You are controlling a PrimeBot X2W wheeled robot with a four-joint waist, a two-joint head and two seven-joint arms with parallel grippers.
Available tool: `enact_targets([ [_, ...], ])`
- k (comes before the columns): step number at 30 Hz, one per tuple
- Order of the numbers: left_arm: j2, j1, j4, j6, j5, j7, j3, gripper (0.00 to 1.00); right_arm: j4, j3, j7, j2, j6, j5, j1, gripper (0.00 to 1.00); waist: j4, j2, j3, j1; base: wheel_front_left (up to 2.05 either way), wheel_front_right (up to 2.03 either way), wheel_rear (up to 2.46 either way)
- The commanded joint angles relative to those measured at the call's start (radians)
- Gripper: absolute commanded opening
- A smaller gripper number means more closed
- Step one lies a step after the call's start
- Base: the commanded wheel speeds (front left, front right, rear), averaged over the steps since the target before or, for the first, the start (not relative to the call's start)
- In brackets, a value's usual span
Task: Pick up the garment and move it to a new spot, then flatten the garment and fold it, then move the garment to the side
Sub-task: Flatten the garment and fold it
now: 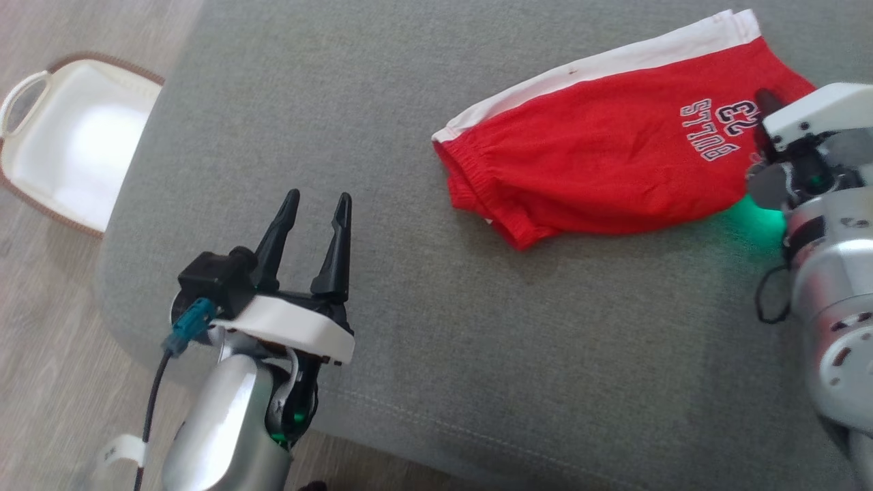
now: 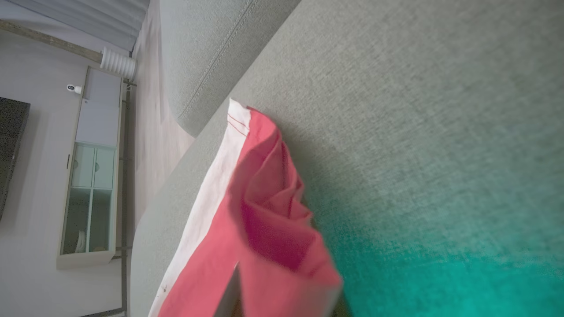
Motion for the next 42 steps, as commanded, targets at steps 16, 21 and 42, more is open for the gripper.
enact_targets([
  [16,0.013,0.007,-0.019,-0.003,0.029,-0.012,0.067,1.00,-0.041,0.028,-0.103,0.063,-0.001,0.131,0.069,0.00,-0.089,0.0000,-0.109,0.0000,0.00,0.00,0.00],
  [21,0.013,0.055,-0.014,-0.007,0.048,-0.012,0.090,1.00,-0.051,0.055,-0.139,0.070,-0.001,0.198,0.137,0.00,-0.136,0.0000,-0.178,0.0000,0.00,0.00,0.00],
  [42,0.013,0.188,-0.009,-0.031,0.087,-0.012,0.083,1.00,-0.004,0.292,-0.289,0.071,-0.001,0.549,0.305,0.00,-0.190,0.0000,-0.306,0.0000,0.00,0.00,0.00],
])
